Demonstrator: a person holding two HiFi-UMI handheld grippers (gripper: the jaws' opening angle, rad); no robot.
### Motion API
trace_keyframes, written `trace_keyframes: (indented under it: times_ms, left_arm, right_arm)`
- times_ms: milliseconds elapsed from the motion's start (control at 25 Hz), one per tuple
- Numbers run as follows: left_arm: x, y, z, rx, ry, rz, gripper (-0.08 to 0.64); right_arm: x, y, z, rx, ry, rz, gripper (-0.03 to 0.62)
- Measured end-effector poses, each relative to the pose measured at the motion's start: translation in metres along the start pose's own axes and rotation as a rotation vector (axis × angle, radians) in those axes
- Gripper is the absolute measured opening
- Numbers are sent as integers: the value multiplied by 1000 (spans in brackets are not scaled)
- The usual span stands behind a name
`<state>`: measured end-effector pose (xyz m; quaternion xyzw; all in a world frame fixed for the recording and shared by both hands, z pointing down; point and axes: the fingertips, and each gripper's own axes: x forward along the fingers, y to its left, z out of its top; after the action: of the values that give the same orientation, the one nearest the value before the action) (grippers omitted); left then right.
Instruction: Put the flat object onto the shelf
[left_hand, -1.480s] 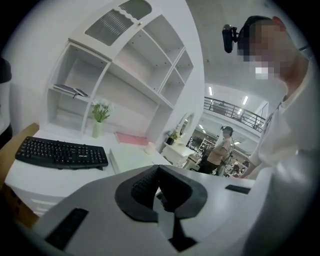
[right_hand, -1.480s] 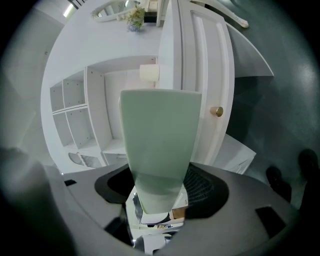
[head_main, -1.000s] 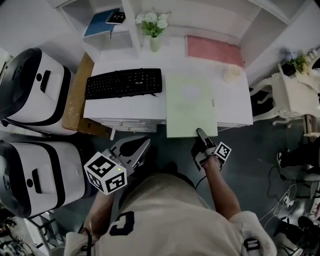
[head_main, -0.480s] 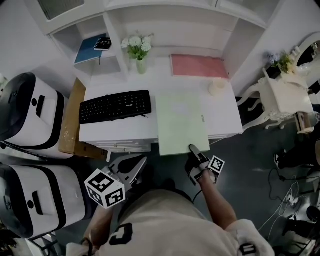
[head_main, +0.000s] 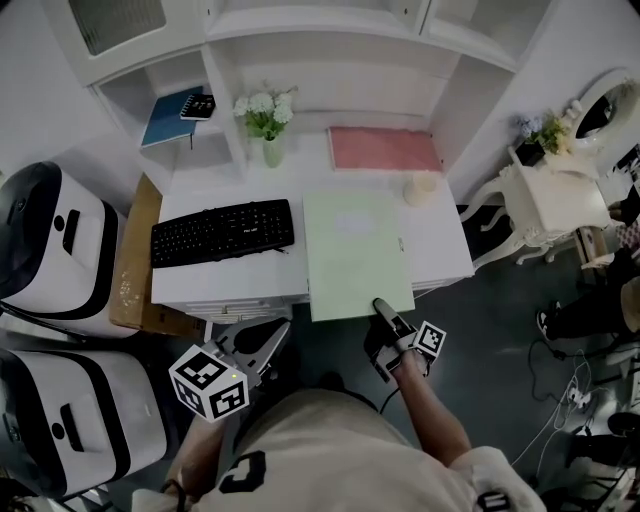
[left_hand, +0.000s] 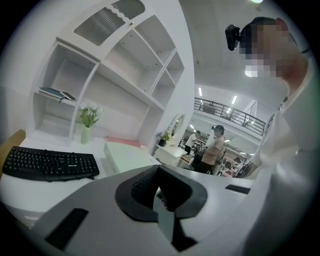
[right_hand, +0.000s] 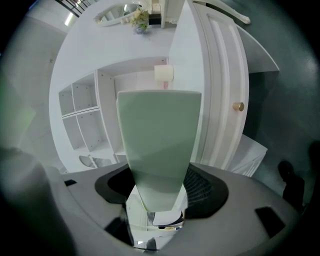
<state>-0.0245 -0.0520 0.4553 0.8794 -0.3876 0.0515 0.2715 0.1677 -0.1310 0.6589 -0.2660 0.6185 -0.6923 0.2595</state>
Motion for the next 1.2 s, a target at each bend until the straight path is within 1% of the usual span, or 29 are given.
trace_keyframes:
  times_ms: [200,560,880,1040,1200]
  left_arm:
    - [1,7,6,4,-7,-31,14]
    - [-6,26,15,0,-22,-62,14]
    - [-8,42,20,-3,-20,-89,14]
    - [-4,43,23,1,-13,-105,14]
    - [2,36,21,3,-8,-108,14]
  right_arm:
    - [4,15,-5,-13,-4,21,299]
    - [9,22,-13,-36,-23,13,299]
    - [17,36,-23,-28,-51,55,299]
    - [17,47,-25,-25,-62,86,299]
    - [10,56,-25,-29,-53,96,299]
